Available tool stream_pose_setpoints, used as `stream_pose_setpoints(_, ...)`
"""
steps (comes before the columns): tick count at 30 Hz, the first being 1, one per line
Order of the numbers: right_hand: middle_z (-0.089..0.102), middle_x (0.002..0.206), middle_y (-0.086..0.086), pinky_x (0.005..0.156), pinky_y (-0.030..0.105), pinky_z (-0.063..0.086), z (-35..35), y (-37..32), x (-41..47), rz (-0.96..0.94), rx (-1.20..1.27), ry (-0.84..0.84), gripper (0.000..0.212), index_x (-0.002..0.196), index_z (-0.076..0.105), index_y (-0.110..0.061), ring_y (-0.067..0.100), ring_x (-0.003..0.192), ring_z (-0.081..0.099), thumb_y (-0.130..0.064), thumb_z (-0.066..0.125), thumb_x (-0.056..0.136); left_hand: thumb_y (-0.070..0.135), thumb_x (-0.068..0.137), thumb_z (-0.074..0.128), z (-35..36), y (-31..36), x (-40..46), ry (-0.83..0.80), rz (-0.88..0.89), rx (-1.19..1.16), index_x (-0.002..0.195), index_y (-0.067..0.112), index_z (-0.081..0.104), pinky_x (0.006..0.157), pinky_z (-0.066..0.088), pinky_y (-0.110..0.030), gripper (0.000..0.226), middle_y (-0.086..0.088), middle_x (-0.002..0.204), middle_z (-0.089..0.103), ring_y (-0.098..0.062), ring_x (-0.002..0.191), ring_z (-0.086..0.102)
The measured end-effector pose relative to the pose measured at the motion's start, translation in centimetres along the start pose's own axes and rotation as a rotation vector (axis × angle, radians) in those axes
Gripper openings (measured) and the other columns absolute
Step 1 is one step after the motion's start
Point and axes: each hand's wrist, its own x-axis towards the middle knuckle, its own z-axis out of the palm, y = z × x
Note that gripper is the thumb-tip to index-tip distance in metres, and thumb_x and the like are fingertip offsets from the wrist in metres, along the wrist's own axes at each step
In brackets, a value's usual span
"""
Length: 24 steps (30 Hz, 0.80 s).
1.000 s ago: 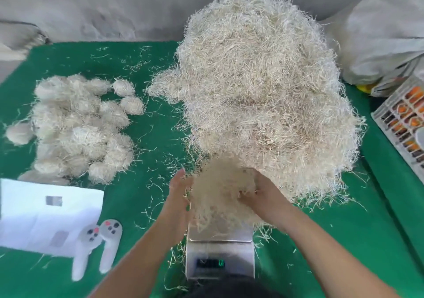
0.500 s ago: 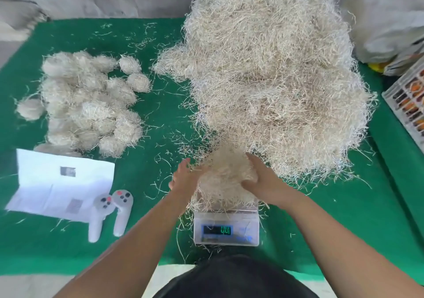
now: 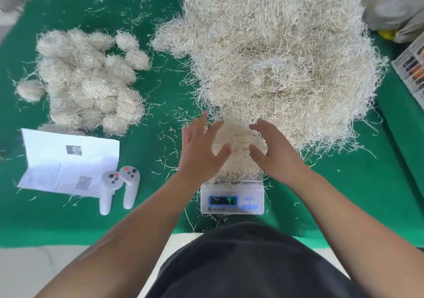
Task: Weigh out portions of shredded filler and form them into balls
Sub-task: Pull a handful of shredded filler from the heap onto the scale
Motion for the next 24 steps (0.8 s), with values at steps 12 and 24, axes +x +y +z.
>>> stream_pose_setpoints(12,0.024,0.170,0.002,0.125,0.035,0.013,-0.2,-0.9,-0.3,0.055,-0.052,-0.018,0.062,0.156,0.041,-0.025,0.019,0.157,0.018,-0.027,0.065,0.099,0.049,0.095,0.052,-0.6,1.5,-0.6,0.126,0.107,0.077,0.163,0.032,0.017,0.128,-0.008,-0.050,0.078,0.003,0.171,0.018,-0.021,0.159,0.008)
stream_pose_setpoints(24,0.025,0.169,0.003,0.125,0.042,0.013,0.1,-0.2,-0.7,0.112,-0.067,-0.003,0.073,0.159,0.034,-0.029,0.025,0.157,0.016,-0.036,0.070,0.095,0.050,0.094,0.054,0.1,0.5,-0.8,0.165,0.036,-0.085,0.146,0.038,0.043,0.125,0.011,-0.048,0.054,0.007,0.164,0.027,-0.021,0.153,0.018)
